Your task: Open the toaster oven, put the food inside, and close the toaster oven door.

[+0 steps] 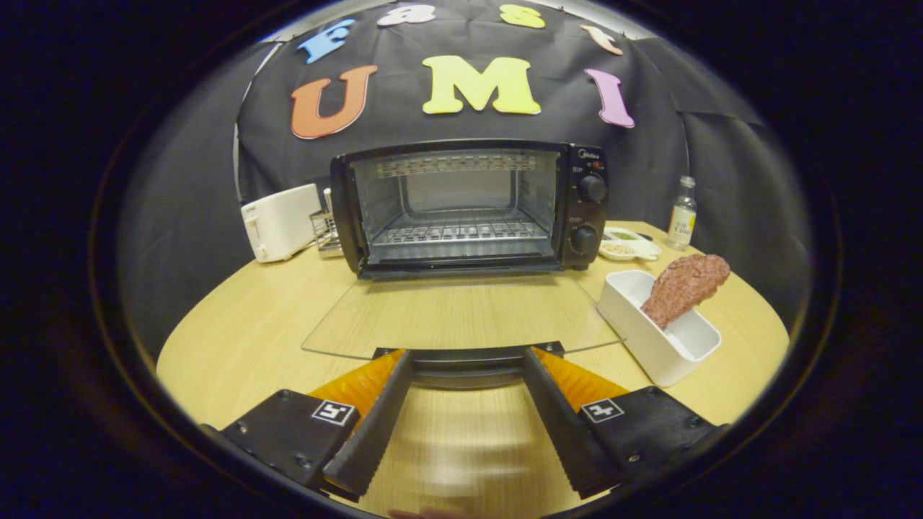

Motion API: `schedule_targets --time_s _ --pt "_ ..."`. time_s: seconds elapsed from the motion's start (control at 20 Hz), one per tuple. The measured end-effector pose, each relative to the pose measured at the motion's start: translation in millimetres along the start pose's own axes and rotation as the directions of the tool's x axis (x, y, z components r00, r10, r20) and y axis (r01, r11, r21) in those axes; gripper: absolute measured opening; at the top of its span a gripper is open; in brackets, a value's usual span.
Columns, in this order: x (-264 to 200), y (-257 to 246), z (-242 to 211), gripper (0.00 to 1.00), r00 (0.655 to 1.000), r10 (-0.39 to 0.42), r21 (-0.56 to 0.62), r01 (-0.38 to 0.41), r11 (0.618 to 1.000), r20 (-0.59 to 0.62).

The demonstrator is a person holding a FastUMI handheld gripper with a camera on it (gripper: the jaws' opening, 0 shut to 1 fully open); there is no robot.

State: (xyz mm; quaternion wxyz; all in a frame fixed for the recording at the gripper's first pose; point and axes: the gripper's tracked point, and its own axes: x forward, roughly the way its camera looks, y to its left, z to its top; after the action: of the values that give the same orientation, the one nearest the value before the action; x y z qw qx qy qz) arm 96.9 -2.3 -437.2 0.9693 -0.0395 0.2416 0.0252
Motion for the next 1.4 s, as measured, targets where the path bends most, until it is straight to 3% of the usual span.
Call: schedule_targets --time_s 0.15,0.4,0.65,1.05,1.4 --pt "-2.6 -1.9 2.9 0.99 1.0 0.001 -0.041 -0.001 0.999 -0.008" --pt "-31.5 -6.8 31.9 0.99 0.992 0.11 -0.009 -0.11 0.994 0.057" --pt "-68.3 -51.5 69.6 0.99 0.99 0.111 -0.028 -0.109 0.994 0.085" --pt "-109.5 -136.7 97.9 0.99 0.983 0.18 0.034 -0.178 0.983 -0.035" --pt "-83.3 -260.5 98.4 0.98 0.99 0.057 0.091 -0.046 0.995 -0.129"
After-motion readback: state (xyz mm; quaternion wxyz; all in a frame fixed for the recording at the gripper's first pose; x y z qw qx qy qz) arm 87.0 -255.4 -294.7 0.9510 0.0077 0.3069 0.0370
